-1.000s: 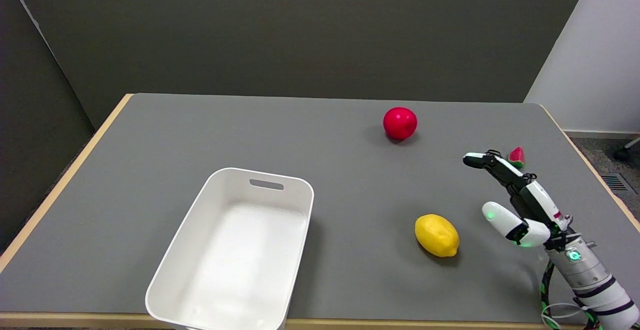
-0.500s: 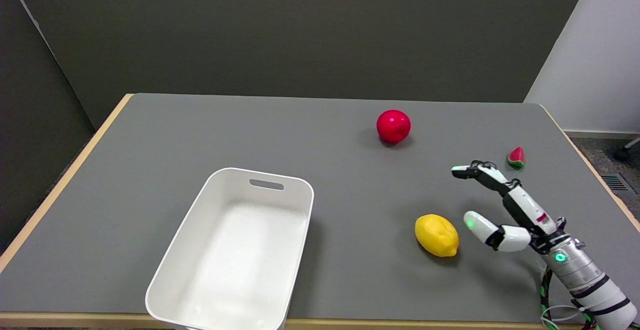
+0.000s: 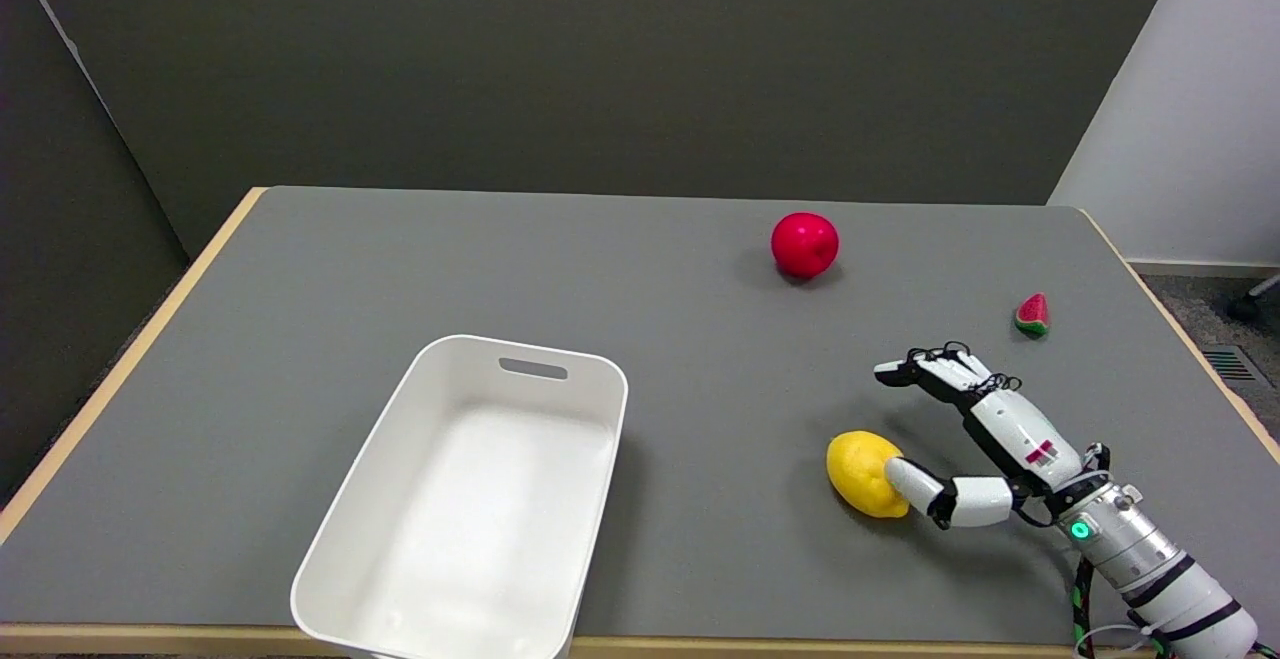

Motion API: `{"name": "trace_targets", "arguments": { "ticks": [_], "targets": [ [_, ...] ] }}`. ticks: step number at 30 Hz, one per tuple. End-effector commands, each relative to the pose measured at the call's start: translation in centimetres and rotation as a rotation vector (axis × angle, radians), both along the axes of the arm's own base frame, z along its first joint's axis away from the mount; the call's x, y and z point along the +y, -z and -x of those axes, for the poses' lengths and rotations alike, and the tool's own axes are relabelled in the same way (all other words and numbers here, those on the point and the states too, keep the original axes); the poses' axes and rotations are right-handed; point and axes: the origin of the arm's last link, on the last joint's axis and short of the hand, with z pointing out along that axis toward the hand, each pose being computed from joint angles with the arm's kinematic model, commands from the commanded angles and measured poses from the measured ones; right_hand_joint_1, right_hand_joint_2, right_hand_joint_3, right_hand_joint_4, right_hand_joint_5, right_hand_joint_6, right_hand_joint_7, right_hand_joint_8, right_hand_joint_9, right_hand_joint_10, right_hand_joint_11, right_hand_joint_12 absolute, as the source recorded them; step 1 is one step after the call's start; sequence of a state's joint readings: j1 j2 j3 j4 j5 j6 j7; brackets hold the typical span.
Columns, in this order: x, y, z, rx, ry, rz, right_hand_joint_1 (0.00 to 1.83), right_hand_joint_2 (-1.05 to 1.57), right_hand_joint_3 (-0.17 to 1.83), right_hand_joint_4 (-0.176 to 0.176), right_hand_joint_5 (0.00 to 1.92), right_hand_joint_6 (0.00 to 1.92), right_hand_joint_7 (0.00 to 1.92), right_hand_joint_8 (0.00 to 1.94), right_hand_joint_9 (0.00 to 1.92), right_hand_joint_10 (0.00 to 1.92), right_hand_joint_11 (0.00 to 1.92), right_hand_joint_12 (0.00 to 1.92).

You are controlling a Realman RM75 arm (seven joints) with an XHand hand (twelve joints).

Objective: Pick up the lemon.

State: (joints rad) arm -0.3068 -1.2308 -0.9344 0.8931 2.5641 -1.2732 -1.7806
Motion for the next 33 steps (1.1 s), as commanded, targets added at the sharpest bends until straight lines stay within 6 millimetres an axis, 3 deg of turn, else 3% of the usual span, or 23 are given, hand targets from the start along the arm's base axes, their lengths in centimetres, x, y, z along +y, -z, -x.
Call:
{"name": "trace_targets", "arguments": {
  "ticks": [1,16,25,33],
  "targets": [
    [2.5,4.2,-3.1,0.187,-0.042,0.021,0.43,0.57,0.91,-0.157,0.27,0.59,0.37,0.59,0.23,0.83,0.00,1.00],
    [3.5,7.5,-1.3,0.100,-0.014,-0.073,0.41,0.58,0.91,-0.164,0.27,0.59,0.37,0.60,0.24,0.85,0.00,1.02],
    [1.7,5.7,-0.6,0.112,0.011,-0.044,0.41,0.58,0.91,-0.164,0.27,0.59,0.37,0.60,0.25,0.85,0.00,1.02],
    [-0.1,5.4,-0.2,0.077,0.016,-0.064,0.42,0.58,0.91,-0.152,0.27,0.59,0.36,0.59,0.24,0.85,0.00,1.02]
  ]
}}
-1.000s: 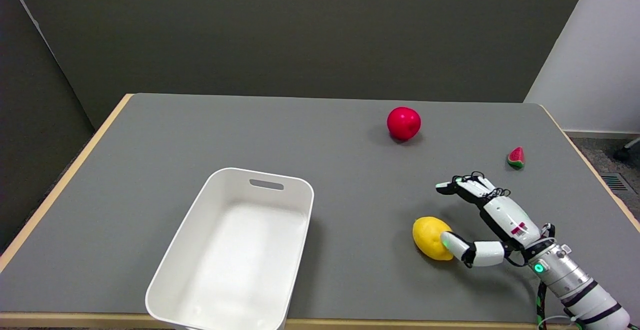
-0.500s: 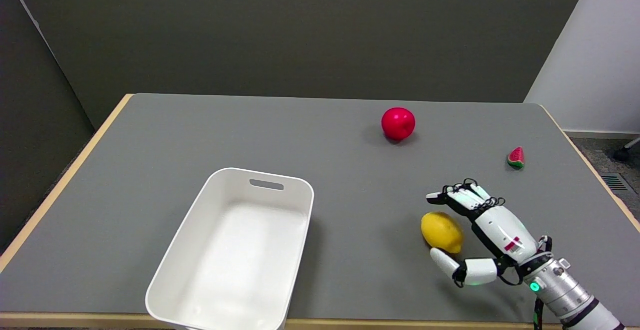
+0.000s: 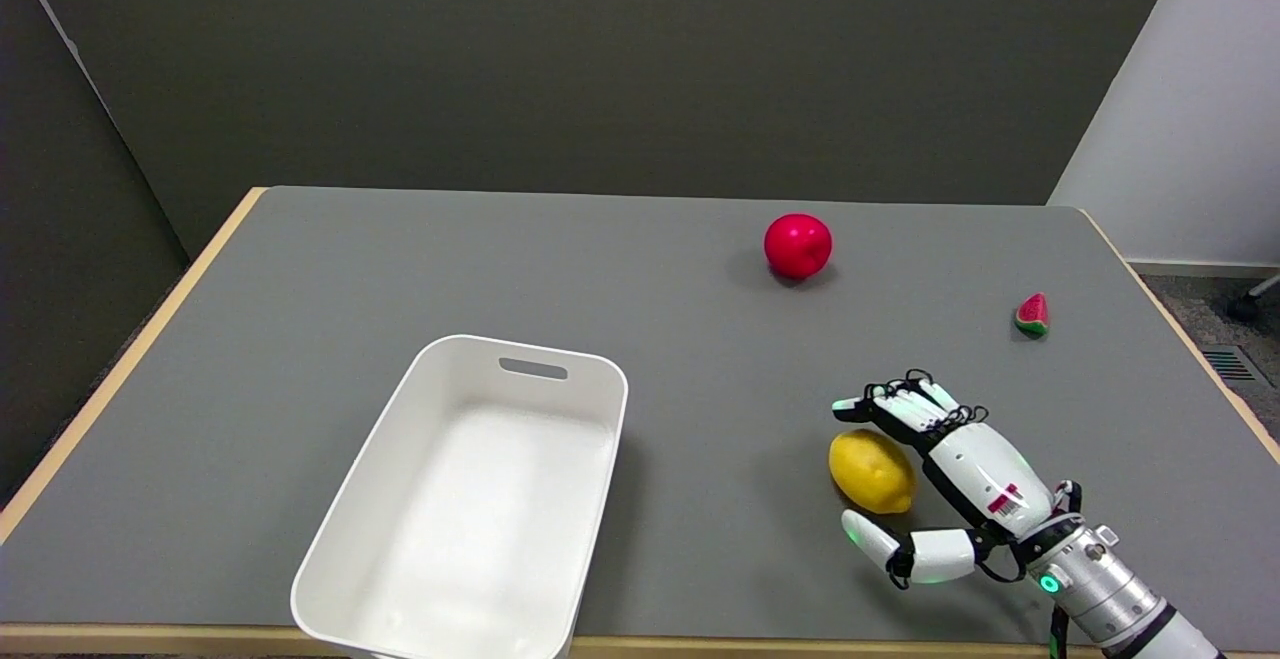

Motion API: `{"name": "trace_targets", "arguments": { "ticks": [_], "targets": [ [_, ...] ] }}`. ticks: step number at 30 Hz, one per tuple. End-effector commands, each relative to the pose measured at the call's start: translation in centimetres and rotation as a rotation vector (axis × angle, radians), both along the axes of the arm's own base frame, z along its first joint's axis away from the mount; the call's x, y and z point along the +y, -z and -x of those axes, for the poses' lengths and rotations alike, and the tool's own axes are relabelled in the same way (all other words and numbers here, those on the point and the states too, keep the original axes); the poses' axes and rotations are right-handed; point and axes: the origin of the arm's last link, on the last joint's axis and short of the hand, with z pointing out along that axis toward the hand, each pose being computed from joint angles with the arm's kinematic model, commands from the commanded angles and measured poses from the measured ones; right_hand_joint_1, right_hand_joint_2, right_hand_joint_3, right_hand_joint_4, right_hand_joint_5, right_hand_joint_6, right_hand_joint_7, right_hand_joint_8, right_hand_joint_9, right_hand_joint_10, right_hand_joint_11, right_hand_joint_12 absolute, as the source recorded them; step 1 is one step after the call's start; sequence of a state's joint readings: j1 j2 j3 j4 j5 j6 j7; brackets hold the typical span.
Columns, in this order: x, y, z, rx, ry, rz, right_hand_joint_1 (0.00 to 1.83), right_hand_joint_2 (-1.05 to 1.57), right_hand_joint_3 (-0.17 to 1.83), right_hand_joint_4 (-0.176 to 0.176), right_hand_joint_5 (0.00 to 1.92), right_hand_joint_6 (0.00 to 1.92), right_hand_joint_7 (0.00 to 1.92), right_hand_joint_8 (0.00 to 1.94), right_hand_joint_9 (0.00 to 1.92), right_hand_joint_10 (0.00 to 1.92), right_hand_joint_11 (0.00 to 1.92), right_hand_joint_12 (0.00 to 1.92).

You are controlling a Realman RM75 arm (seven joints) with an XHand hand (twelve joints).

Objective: Pick up the lemon.

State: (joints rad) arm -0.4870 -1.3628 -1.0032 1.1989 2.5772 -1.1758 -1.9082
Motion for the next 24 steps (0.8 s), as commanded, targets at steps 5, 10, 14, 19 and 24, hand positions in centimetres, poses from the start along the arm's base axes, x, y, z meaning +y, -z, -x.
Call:
{"name": "trace_targets", "arguments": {
  "ticks": [5,10,14,19,24],
  "targets": [
    [-2.9,-0.5,0.3,-0.019,0.003,-0.025,0.49,0.63,0.86,-0.145,0.28,0.57,0.38,0.55,0.23,0.89,0.00,1.11],
    [-3.2,-0.9,0.4,-0.016,0.011,-0.013,0.59,0.63,0.86,-0.135,0.29,0.58,0.39,0.55,0.26,0.93,0.02,1.25],
    [-3.1,-1.4,1.1,-0.022,0.034,0.000,0.60,0.63,0.87,-0.130,0.29,0.58,0.39,0.55,0.27,0.93,0.03,1.26],
    [-2.8,-1.6,1.8,-0.045,0.055,0.005,0.60,0.63,0.87,-0.126,0.29,0.58,0.39,0.55,0.27,0.93,0.03,1.26],
    [-2.4,-1.6,2.0,-0.050,0.064,0.011,0.60,0.63,0.87,-0.123,0.29,0.58,0.39,0.54,0.27,0.93,0.03,1.26]
  ]
}}
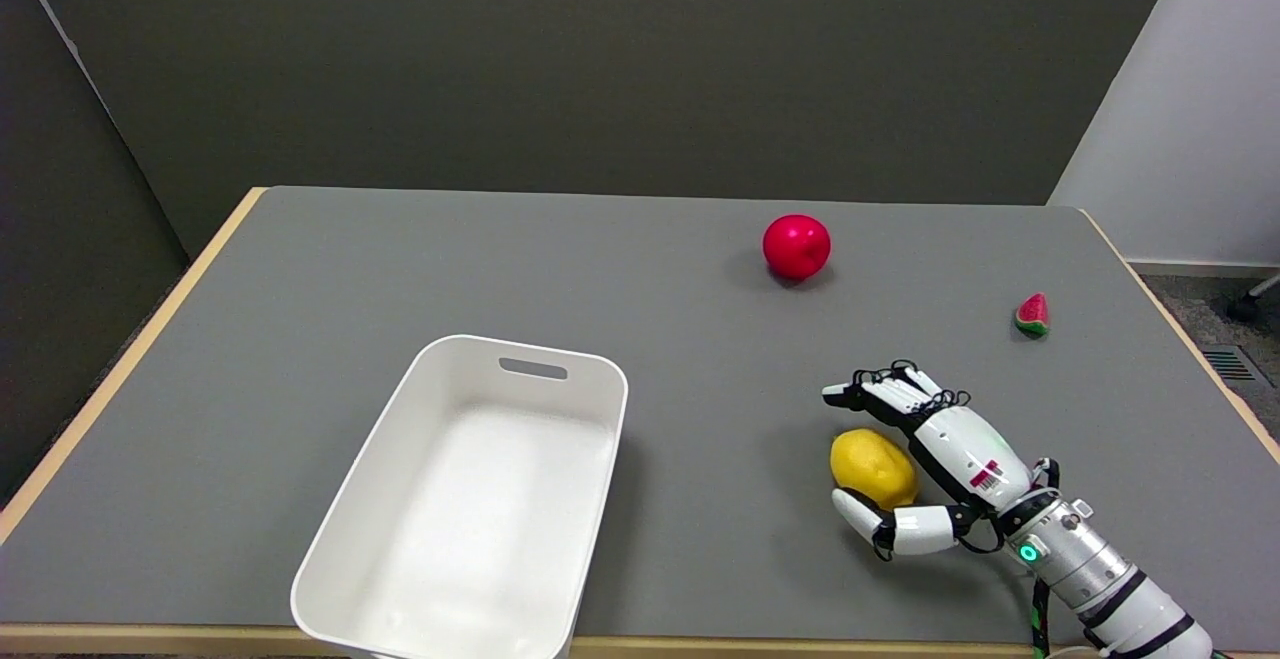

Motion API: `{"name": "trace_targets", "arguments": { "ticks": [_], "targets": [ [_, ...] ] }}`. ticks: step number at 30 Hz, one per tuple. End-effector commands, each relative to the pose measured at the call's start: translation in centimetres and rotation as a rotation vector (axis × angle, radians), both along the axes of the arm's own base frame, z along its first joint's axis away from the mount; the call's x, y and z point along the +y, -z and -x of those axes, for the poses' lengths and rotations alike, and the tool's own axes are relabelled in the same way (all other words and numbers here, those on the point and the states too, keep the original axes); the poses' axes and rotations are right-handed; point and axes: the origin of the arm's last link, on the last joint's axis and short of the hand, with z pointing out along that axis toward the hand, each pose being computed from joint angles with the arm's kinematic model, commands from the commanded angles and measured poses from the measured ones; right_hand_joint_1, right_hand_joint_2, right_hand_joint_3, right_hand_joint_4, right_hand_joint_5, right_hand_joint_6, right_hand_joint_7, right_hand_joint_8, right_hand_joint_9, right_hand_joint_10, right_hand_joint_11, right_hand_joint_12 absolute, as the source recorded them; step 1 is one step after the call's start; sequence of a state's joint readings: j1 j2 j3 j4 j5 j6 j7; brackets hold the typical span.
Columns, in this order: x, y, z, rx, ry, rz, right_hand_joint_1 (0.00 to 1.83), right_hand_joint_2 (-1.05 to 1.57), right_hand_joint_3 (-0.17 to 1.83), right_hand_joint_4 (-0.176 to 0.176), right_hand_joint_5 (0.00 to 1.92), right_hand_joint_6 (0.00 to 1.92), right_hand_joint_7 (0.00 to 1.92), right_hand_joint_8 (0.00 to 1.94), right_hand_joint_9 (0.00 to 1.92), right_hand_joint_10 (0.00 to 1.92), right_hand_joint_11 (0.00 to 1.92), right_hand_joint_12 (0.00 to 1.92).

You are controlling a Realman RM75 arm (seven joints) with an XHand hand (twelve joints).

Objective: Pick up the lemon.

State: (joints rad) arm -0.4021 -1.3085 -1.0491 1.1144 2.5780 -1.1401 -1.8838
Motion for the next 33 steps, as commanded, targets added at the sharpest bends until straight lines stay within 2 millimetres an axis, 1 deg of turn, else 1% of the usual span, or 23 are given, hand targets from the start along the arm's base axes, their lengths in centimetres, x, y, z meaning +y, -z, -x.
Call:
{"name": "trace_targets", "arguments": {
  "ticks": [1,7,10,12,14,16,18,19,20,21,22,23,24,25,26,27,29,31,33],
  "targets": [
    [0.1,-0.7,1.2,-0.026,0.041,0.018,0.60,0.63,0.87,-0.123,0.29,0.58,0.39,0.54,0.27,0.93,0.03,1.26],
    [0.1,-1.0,1.3,-0.033,0.026,0.009,0.61,0.63,0.88,-0.122,0.29,0.58,0.40,0.55,0.28,0.93,0.06,1.28],
    [0.0,-1.0,1.0,-0.042,-0.015,-0.032,0.71,0.66,0.90,-0.114,0.32,0.63,0.45,0.59,0.37,1.02,0.20,1.43],
    [-0.2,-1.0,0.6,-0.045,-0.043,-0.053,0.89,0.72,0.93,-0.106,0.37,0.75,0.51,0.64,0.45,1.10,0.36,1.59],
    [-0.4,-1.0,0.4,-0.048,-0.064,-0.061,1.04,0.82,0.97,-0.095,0.37,0.81,0.57,0.75,0.53,1.18,0.46,1.67],
    [-0.7,-0.9,0.0,-0.046,-0.095,-0.072,1.24,0.88,0.98,-0.074,0.39,1.07,0.60,0.96,0.56,1.30,0.57,1.78],
    [-0.8,-0.7,-0.1,-0.054,-0.121,-0.088,1.57,0.97,0.54,-0.087,0.42,1.20,0.64,1.12,0.63,1.58,0.63,1.83],
    [-0.9,-0.6,-0.2,-0.063,-0.140,-0.102,1.70,0.89,0.58,-0.087,0.46,1.33,0.67,1.26,0.69,1.56,0.67,1.87],
    [-0.9,-0.6,-0.2,-0.068,-0.148,-0.110,1.78,0.78,0.72,-0.084,0.49,1.47,0.70,1.38,0.75,1.47,0.71,1.91],
    [-1.0,-0.5,-0.2,-0.080,-0.160,-0.121,1.82,0.68,0.86,-0.065,0.52,1.55,0.72,1.49,0.81,1.44,0.76,1.92],
    [-1.0,-0.4,-0.3,-0.093,-0.177,-0.132,1.83,0.59,0.99,-0.042,0.53,1.62,0.73,1.58,0.88,1.44,0.81,1.92],
    [-1.1,-0.4,-0.3,-0.100,-0.188,-0.137,1.80,0.58,1.06,-0.024,0.54,1.67,0.73,1.68,0.86,1.55,0.90,1.92],
    [-1.3,-0.3,-0.4,-0.107,-0.202,-0.142,1.74,0.64,1.12,-0.007,0.54,1.73,0.72,1.82,0.78,1.79,1.06,1.92],
    [-1.5,-0.2,-0.6,-0.120,-0.219,-0.152,1.71,0.66,1.16,0.001,0.54,1.77,0.72,1.91,0.75,1.92,1.16,1.92],
    [-1.6,-0.2,-0.7,-0.130,-0.225,-0.157,1.71,0.64,1.19,-0.001,0.55,1.78,0.73,1.93,0.77,1.92,1.17,1.92],
    [-1.7,-0.1,-0.9,-0.142,-0.233,-0.165,1.70,0.62,1.22,0.000,0.57,1.78,0.75,1.91,0.79,1.92,1.19,1.92],
    [-2.3,-0.1,-1.6,-0.153,-0.257,-0.183,1.56,0.57,1.29,0.014,0.62,1.76,0.90,1.59,0.90,1.92,1.19,1.92],
    [-2.8,0.0,-2.5,-0.158,-0.284,-0.203,1.56,0.56,1.31,0.013,0.63,1.75,0.91,1.59,0.91,1.92,1.21,1.92],
    [-3.8,0.4,-3.8,-0.145,-0.325,-0.228,1.56,0.56,1.32,0.007,0.64,1.76,0.92,1.59,0.91,1.92,1.22,1.92]
  ]
}}
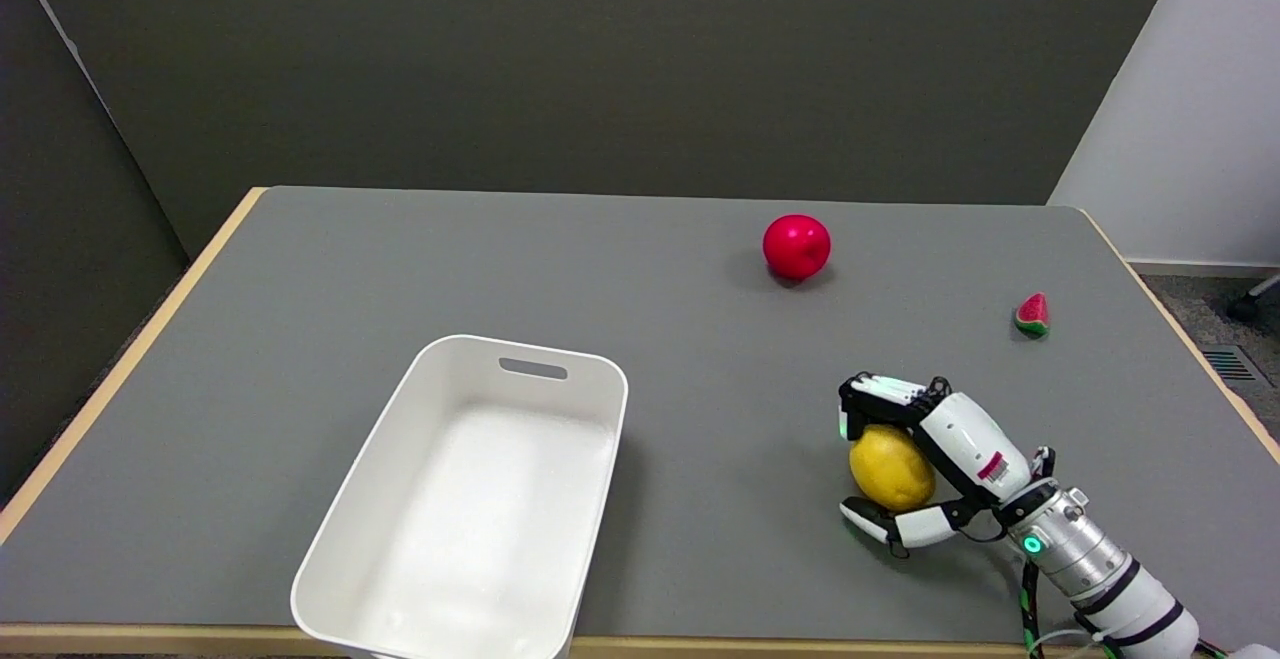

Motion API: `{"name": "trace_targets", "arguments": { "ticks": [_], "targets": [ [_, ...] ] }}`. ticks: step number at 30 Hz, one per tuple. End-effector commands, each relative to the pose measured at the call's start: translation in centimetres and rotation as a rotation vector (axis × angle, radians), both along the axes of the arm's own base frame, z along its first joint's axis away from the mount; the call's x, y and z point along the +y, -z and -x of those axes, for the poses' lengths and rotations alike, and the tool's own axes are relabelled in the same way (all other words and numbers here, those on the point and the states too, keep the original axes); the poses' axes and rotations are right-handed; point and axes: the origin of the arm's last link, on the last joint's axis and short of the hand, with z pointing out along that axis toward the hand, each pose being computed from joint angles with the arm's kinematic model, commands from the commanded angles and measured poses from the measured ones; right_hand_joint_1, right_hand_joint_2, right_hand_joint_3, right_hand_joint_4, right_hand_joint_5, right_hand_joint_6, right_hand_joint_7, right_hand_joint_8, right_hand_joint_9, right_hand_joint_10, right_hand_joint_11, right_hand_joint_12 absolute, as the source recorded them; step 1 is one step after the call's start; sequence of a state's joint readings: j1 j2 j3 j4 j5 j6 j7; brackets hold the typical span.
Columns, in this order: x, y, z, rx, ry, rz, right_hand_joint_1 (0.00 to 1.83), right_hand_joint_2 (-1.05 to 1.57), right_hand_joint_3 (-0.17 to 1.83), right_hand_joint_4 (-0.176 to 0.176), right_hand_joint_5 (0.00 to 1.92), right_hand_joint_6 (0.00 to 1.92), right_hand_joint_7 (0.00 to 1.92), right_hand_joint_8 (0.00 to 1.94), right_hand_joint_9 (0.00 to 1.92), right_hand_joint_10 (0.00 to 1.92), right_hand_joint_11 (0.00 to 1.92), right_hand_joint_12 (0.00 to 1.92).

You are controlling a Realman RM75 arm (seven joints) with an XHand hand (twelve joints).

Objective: Pick up the lemon.

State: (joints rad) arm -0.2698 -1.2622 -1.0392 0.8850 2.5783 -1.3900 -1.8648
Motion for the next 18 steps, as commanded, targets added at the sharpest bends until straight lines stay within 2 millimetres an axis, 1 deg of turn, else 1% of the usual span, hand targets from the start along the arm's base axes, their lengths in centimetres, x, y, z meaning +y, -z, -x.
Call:
{"name": "trace_targets", "arguments": {
  "ticks": [1,3,5,8,9,10,12,13,18],
  "targets": [
    [-3.3,1.1,-4.3,-0.063,-0.222,-0.140,1.56,0.55,1.32,0.005,0.64,1.77,0.92,1.59,0.91,1.92,1.22,1.92],
    [-4.6,2.0,-5.8,-0.036,-0.259,-0.170,1.56,0.55,1.32,0.004,0.64,1.77,0.92,1.59,0.91,1.92,1.22,1.92],
    [-5.9,3.0,-6.6,-0.021,-0.262,-0.191,1.56,0.56,1.31,0.003,0.65,1.78,0.92,1.59,0.91,1.92,1.22,1.92],
    [-8.4,4.8,-8.2,0.012,-0.267,-0.217,1.56,0.56,1.32,-0.001,0.65,1.79,0.92,1.60,0.91,1.92,1.22,1.92],
    [-9.6,5.9,-8.8,0.017,-0.263,-0.233,1.56,0.56,1.32,-0.005,0.65,1.79,0.92,1.60,0.91,1.92,1.22,1.92],
    [-10.3,6.7,-9.1,0.019,-0.263,-0.245,1.56,0.56,1.32,-0.008,0.65,1.79,0.92,1.60,0.91,1.92,1.22,1.92],
    [-12.5,9.2,-10.3,0.020,-0.276,-0.305,1.56,0.56,1.31,-0.011,0.64,1.79,0.91,1.61,0.91,1.92,1.21,1.92],
    [-13.3,10.2,-10.7,0.020,-0.281,-0.330,1.56,0.57,1.30,-0.011,0.64,1.79,0.91,1.61,0.90,1.92,1.21,1.92],
    [-17.3,16.9,-12.8,0.015,-0.283,-0.457,1.55,0.57,1.30,-0.008,0.64,1.78,0.90,1.61,0.90,1.92,1.19,1.92]
  ]
}}
